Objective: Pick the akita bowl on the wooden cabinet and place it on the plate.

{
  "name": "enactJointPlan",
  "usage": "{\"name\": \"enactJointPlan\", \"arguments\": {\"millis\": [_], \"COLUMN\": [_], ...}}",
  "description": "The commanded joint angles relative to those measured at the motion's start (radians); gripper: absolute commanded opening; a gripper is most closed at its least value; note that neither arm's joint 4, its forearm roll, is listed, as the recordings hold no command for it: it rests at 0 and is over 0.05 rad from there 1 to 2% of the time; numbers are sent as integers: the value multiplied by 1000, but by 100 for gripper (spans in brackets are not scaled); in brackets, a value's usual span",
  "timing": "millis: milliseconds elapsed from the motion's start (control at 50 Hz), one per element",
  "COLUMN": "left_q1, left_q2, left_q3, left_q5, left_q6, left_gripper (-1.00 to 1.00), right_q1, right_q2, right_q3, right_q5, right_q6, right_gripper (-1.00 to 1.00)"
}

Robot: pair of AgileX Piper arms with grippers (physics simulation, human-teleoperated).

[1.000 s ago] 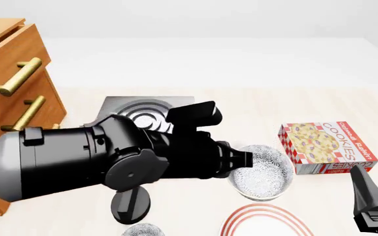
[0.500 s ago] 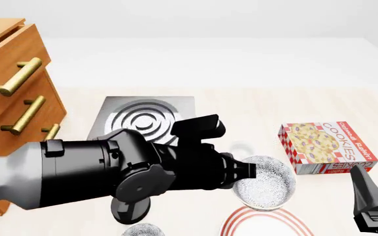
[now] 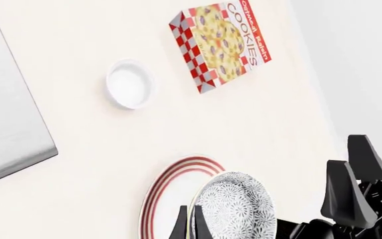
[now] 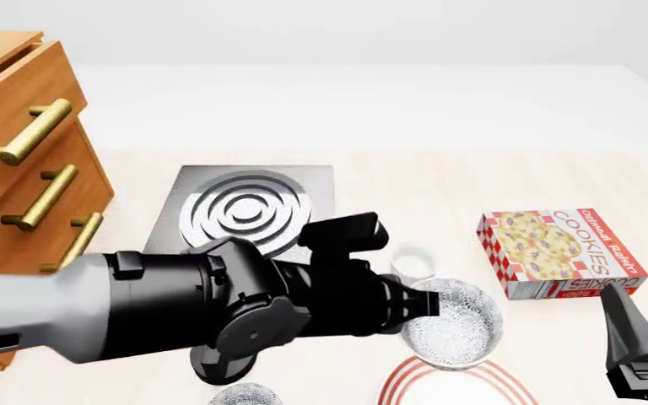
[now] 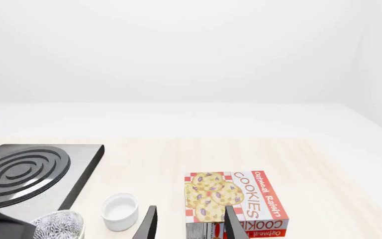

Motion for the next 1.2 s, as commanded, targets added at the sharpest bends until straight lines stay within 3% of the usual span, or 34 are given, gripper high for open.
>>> {"name": "enactJointPlan", "arguments": {"millis": [20,1200], "left_q1": [3,-21], "left_q2": [19,120], "left_q3": [3,22], "left_q5": [-25,-102], "left_q6": [-5,-48], "left_gripper": [-100,-100], "right_q1": [0,0], "right_q2": [0,0], "right_q3": [0,0], "right_q5": [0,0], "right_q6": [0,0], "right_gripper": [100,100]}}
